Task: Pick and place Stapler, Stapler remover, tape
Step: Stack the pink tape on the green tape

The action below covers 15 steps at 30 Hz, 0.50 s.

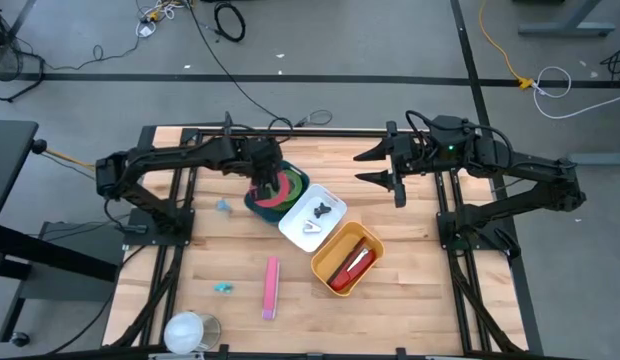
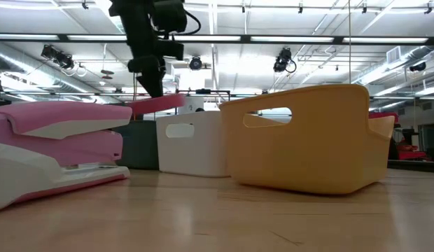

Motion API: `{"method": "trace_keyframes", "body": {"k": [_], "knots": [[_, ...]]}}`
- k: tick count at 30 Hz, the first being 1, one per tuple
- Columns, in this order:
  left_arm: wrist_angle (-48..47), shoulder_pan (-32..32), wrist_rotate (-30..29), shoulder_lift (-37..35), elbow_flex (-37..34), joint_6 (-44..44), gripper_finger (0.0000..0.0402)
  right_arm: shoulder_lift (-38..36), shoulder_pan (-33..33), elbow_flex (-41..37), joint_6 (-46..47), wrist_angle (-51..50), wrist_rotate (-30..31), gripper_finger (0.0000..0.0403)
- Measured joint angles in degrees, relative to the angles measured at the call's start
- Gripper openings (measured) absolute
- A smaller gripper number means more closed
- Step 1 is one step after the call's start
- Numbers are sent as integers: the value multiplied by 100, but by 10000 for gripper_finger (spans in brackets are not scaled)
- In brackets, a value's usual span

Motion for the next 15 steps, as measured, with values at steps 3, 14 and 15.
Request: {"method": "trace_keyframes", "body": {"k": [3, 14, 15], "knots": [[-13, -3, 149, 153, 0, 12, 91, 2, 0, 0, 20, -6, 5, 194], [168, 31, 174, 617, -4, 63, 91, 2, -24, -2, 20, -10, 49, 194], [163, 47, 180, 615, -4, 8, 91, 2, -24, -1, 21, -12, 51, 194]]}}
